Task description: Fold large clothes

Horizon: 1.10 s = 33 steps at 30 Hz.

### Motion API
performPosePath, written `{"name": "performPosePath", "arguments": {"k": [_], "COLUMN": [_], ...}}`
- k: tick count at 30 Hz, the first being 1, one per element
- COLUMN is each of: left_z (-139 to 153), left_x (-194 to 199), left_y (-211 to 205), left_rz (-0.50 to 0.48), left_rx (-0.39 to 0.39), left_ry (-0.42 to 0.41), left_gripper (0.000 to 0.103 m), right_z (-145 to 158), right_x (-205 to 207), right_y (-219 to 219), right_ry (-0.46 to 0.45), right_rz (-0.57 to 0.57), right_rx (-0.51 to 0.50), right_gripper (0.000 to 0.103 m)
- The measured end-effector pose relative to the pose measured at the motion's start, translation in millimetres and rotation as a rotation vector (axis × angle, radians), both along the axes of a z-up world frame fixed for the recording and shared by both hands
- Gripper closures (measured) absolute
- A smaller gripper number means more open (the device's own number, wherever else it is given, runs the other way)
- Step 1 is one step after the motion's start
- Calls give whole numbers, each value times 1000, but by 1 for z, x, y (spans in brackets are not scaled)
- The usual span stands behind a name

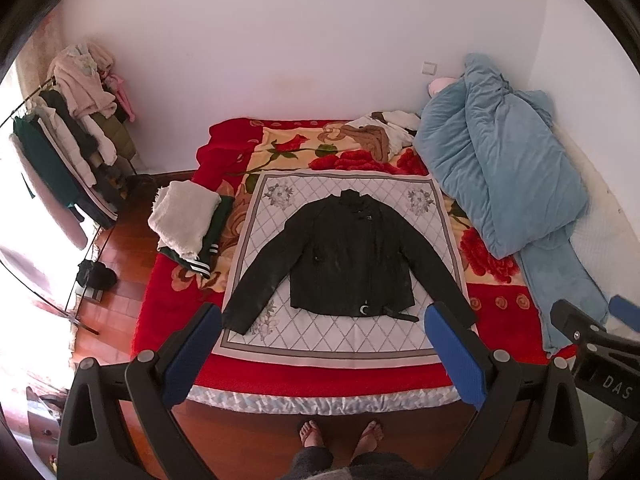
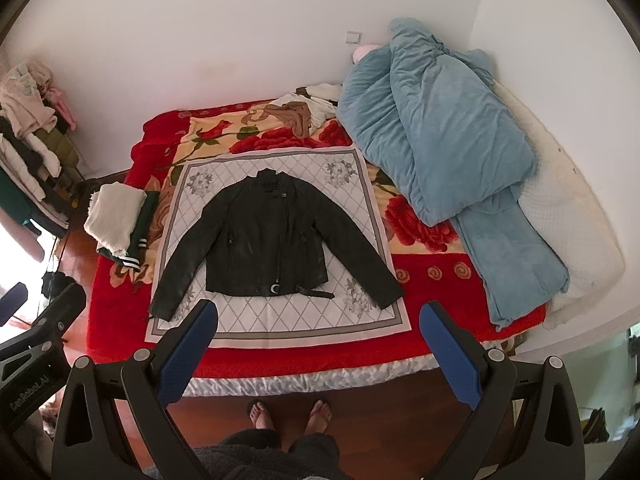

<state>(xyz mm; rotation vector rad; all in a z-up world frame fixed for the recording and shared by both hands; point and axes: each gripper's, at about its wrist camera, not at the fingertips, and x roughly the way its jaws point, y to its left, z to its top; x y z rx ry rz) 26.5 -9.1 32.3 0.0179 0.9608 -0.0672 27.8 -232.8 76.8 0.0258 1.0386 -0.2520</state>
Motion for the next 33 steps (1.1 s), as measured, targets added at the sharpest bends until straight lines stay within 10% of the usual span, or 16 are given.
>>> {"name": "performPosePath", "arguments": {"k": [8,11,15,25,33], "left_z": [-62,-102,-167,-343,-501], "left_x": [57,82,122,222,262], "left_y": [2,-11,-37,-96,-43], "left_rz": [48,55,61,173,295], "left_rx": [60,116,173,286,301], "left_ry": [-35,-34,21,213,452], "left_gripper": [0,0,0,0,0], "right_z": [-61,-114,-203,-460,-642], "right_x": [26,41,66,140,241], "right_y": [-49,-84,-141,-262,-243], "right_ry": [-22,33,146,294,446], "right_rz": [-150,-243,-353,-538,-406], "right_rx": [104,190,314,698,691], "right_gripper": [3,30,41,29,29]}}
